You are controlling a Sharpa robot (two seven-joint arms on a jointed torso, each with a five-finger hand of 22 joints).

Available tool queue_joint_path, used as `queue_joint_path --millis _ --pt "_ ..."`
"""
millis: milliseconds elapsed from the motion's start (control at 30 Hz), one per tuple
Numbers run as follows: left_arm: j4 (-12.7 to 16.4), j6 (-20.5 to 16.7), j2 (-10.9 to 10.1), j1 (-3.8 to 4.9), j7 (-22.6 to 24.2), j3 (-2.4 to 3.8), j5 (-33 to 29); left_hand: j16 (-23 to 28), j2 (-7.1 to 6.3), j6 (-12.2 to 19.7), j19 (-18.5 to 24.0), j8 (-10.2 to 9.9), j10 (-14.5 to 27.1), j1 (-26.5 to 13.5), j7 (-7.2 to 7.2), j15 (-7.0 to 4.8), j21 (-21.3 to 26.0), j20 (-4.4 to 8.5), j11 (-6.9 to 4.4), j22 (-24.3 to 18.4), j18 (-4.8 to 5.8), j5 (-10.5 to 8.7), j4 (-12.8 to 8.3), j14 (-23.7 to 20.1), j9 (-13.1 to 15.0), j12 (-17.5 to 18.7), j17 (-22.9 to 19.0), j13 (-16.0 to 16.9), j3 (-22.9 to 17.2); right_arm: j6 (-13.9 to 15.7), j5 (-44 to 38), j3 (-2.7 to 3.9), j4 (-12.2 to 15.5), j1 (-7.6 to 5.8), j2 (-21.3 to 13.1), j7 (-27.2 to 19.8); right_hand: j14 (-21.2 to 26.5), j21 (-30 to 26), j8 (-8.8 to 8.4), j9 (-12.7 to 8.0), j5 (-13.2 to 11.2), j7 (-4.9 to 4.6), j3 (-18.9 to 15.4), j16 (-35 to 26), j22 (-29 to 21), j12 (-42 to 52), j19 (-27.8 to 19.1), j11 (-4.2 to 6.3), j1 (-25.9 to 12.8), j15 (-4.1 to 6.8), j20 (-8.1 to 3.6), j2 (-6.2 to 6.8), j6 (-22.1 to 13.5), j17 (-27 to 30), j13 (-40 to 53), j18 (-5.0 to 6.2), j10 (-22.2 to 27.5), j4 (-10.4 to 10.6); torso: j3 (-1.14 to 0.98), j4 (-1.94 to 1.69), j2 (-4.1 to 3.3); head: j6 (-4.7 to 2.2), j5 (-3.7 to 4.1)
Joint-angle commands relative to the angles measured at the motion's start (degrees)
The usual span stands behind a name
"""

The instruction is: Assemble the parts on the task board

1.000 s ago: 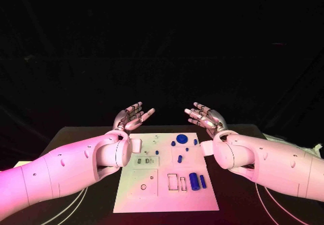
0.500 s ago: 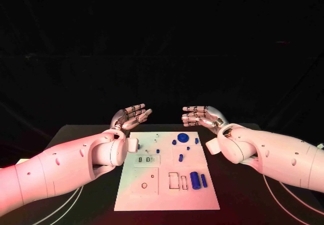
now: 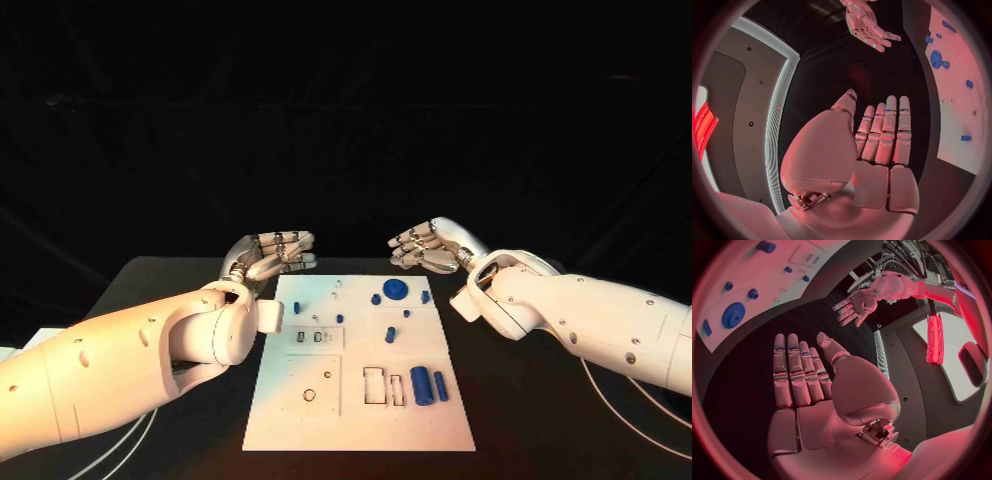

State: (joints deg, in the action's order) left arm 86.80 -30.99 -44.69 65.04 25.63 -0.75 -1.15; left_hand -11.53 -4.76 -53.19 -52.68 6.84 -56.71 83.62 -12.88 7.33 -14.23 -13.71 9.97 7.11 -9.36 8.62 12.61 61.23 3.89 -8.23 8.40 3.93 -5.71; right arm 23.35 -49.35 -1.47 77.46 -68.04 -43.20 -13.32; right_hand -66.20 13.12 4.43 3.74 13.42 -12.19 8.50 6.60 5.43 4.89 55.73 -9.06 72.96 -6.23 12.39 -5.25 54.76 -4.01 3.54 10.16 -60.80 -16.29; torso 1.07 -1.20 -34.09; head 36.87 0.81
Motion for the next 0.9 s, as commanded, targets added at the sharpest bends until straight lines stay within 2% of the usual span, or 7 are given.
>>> queue_joint_path --millis 33,267,400,533,633,800,900 --pt "2.3 2.3 -1.1 0.21 0.2 0.14 0.4 -1.6 1.02 -4.1 -6.8 0.2 -5.5 -0.5 1.12 -2.1 -2.7 2.11 -1.62 1.1 -1.17 -0.43 -1.3 6.5 0.2 -0.6 3.1 0.3 0.2 -0.2 -15.0 0.21 0.4 -0.46 -0.2 6.4 -6.3 2.7 -0.43 0.1 -0.3 0.76 1.1 1.1 0.8 -0.9 4.6 1.1 0.0 1.82 -1.81 2.39 3.1 -1.0 0.2 0.44 -3.7 -0.2 0.34 -0.55 -1.48 -0.18 0.21" --pt "6.5 3.5 -3.6 0.36 -0.5 0.32 0.6 -2.4 0.91 -4.9 -10.5 -0.6 -6.3 -0.7 1.47 -2.92 -5.1 3.26 -2.05 2.5 -1.06 -0.44 -1.8 8.8 0.2 0.5 6.0 0.2 0.5 -4.4 -28.9 0.65 0.9 -1.5 -0.2 12.0 -15.6 8.8 -0.32 0.2 -0.4 1.7 0.8 5.2 3.7 -1.1 11.4 2.61 0.5 4.56 -5.09 3.59 4.9 -4.4 0.2 0.4 -5.9 0.1 0.59 -1.17 -3.21 -0.57 0.84" --pt "8.9 3.9 -4.7 0.41 -1.0 0.4 0.4 -2.7 0.93 -5.0 -11.1 -0.8 -6.4 -0.8 1.5 -3.09 -5.7 3.46 -2.11 2.9 -1.03 -0.46 -1.9 9.2 0.1 0.8 6.7 0.2 0.6 -7.0 -34.7 0.72 0.8 -2.11 0.2 14.1 -18.8 11.6 -0.48 0.1 -0.6 2.33 0.5 7.2 5.2 -1.1 13.5 3.34 0.3 5.54 -6.2 3.93 5.3 -6.4 0.3 0.34 -7.1 0.3 0.85 -1.65 -4.25 -0.81 1.77" --pt "11.2 4.0 -5.6 0.44 -1.3 0.46 0.1 -2.6 0.89 -4.9 -11.2 -1.0 -6.3 -0.9 1.49 -3.04 -5.8 3.48 -2.08 3.0 -0.98 -0.46 -2.0 9.0 0.1 1.0 6.9 0.2 0.7 -9.0 -39.3 0.75 0.3 -2.48 0.8 15.6 -20.4 14.4 -0.54 0.1 -0.6 2.85 0.5 10.2 6.8 -1.2 15.0 3.76 -0.1 6.29 -7.01 4.21 5.8 -9.2 0.3 0.22 -8.0 0.4 1.04 -2.1 -5.23 -1.13 2.13" --pt "12.5 4.0 -6.0 0.5 -1.4 0.5 0.0 -2.3 0.89 -4.9 -11.0 -1.1 -6.3 -0.9 1.45 -2.94 -5.8 3.46 -2.02 3.1 -0.89 -0.45 -2.1 8.5 0.1 1.1 7.1 0.1 0.7 -9.7 -41.4 0.76 0.1 -2.63 1.2 16.1 -20.1 17.7 -0.73 0.1 -0.6 2.81 0.8 16.1 8.9 -1.2 15.2 3.91 -0.4 6.49 -7.39 4.44 5.9 -13.8 0.2 -0.06 -6.7 0.4 1.09 -2.47 -5.9 -1.58 2.29" --pt "14.0 4.0 -6.6 0.77 -1.6 0.59 0.0 -2.2 0.89 -4.9 -10.8 -1.2 -6.3 -0.9 1.38 -2.87 -5.8 3.45 -1.97 3.1 -0.85 -0.44 -2.2 8.3 0.1 1.3 7.3 0.1 0.7 -11.5 -44.0 0.77 -0.3 -2.8 1.8 16.8 -20.5 23.4 -0.68 0.1 -0.7 3.09 1.5 27.4 12.3 -1.4 16.3 4.01 -1.1 6.51 -7.75 4.52 6.0 -22.0 0.2 0.12 -5.4 0.6 1.13 -3.09 -7.17 -1.66 2.41" --pt "14.5 4.0 -6.8 0.89 -1.7 0.64 -0.1 -2.1 0.85 -4.9 -10.8 -1.2 -6.3 -0.9 1.35 -2.85 -5.8 3.44 -1.94 3.1 -0.83 -0.44 -2.2 8.2 0.1 1.3 7.4 0.1 0.8 -12.2 -44.7 0.77 -0.4 -2.84 2.1 17.0 -20.4 26.6 -0.68 0.1 -0.7 3.05 2.0 38.7 14.4 -1.3 16.0 4.01 -1.4 6.35 -7.72 4.6 6.0 -32.6 0.3 0.14 -5.0 0.6 1.11 -3.23 -7.69 -1.71 2.59"
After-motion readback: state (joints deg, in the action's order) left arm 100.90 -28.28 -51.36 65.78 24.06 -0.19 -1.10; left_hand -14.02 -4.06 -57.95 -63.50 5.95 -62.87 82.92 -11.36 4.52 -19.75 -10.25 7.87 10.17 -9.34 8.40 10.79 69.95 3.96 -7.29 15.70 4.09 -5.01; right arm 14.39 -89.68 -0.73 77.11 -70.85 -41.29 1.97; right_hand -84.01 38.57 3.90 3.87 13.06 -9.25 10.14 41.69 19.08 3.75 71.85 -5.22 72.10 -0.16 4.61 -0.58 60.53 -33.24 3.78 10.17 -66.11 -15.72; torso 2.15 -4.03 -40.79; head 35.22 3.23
